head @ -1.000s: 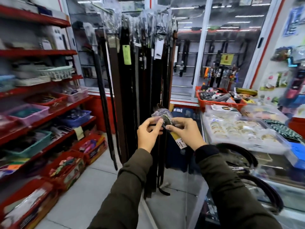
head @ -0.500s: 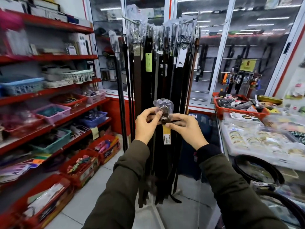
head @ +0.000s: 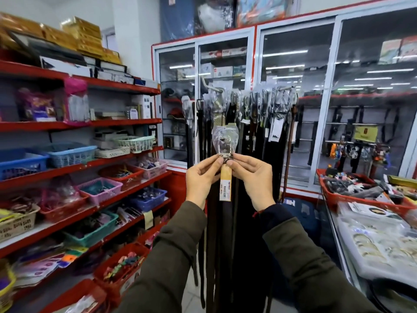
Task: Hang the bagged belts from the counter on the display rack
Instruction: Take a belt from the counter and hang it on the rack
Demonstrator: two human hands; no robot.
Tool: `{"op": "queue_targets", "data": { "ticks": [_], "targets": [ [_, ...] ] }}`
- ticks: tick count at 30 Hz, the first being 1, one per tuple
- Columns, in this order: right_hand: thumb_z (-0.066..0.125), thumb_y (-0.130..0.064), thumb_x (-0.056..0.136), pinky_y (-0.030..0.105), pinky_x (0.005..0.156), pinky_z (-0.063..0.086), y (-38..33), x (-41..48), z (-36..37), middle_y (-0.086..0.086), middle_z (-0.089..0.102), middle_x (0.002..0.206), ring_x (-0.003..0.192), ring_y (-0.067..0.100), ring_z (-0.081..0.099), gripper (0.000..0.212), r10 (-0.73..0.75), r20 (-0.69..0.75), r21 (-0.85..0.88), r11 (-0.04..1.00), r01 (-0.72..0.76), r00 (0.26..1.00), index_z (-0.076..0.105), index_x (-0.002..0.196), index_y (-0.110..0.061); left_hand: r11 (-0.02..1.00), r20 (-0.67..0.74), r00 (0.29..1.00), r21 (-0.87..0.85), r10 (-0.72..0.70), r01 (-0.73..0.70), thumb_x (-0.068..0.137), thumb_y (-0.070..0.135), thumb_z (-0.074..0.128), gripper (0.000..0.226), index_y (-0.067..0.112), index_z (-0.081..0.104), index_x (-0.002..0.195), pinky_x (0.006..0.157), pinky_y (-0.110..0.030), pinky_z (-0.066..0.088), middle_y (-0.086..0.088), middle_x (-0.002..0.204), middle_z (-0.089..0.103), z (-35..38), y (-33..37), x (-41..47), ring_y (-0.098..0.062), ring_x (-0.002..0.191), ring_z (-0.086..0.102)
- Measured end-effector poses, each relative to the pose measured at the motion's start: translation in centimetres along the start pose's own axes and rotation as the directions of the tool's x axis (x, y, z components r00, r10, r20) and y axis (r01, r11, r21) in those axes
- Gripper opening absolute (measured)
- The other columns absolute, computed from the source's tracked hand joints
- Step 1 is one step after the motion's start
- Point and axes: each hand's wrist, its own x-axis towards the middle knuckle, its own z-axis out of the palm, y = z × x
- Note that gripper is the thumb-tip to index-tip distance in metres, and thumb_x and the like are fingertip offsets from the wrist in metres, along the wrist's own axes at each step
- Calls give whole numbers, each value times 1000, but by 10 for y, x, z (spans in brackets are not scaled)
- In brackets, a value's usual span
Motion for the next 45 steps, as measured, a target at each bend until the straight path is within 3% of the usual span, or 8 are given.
{"op": "queue_targets", "data": {
  "ticks": [8,14,22,29,37,40,42,45],
  "targets": [
    [78,-3,83,21,71,62,-56,73,50,23,77,103,90,23,77,35,-92,72,16,996,91,993,71,116,6,993,-37,996,-83,87,-90,92,12,71,20,6,75,111,75,-21,62,-10,102,78,10,67,61,-14,85,76],
    [78,0,83,24,69,64,-72,115,87,29,74,107,85,27,75,34,-105,70,56,993,101,992,69,114,11,986,-59,989,-96,132,-137,92,9,71,15,3,74,106,71,-23,63,-10,94,77,5,99,103,-13,77,76],
    [74,2,86,26,66,65,-64,126,91,25,73,95,68,15,75,31,-77,-10,114,990,78,997,68,116,8,993,-38,997,-96,66,-69,92,9,72,21,-1,73,111,76,-23,63,-18,104,75,8,101,125,-18,83,74],
    [74,1,86,29,73,65,-73,130,98,24,74,94,77,25,75,28,-73,-18,161,984,75,997,70,113,8,987,-65,995,-132,79,-87,90,10,75,8,7,76,97,70,-20,62,-11,92,77,12,105,134,-11,72,76],
    [73,2,87,23,61,63,-55,130,89,22,74,91,68,17,75,28,-11,-45,109,994,16,999,70,114,8,994,-38,999,-110,-15,10,90,7,73,16,0,74,104,71,-21,63,-15,98,75,9,91,134,-17,79,74],
    [70,0,90,25,66,64,-51,136,84,15,75,89,76,21,75,24,-27,-72,-18,1000,25,997,72,114,2,999,-66,998,-53,3,-7,92,7,72,24,-3,71,113,66,-20,63,-13,94,75,13,83,140,-14,74,74],
    [65,-4,94,33,77,64,-46,139,80,14,77,97,89,25,76,23,-88,-70,-210,975,72,994,73,115,-5,996,-105,991,59,77,-71,92,12,72,28,-1,71,117,75,-29,64,-15,101,76,14,73,146,-23,87,76],
    [55,-13,99,33,91,57,-39,129,67,9,77,111,101,21,73,27,-278,24,-591,771,238,960,73,119,-12,904,-144,947,368,287,-218,97,16,64,26,10,71,121,99,-42,57,-9,116,75,18,55,141,-22,106,71]
  ]
}}
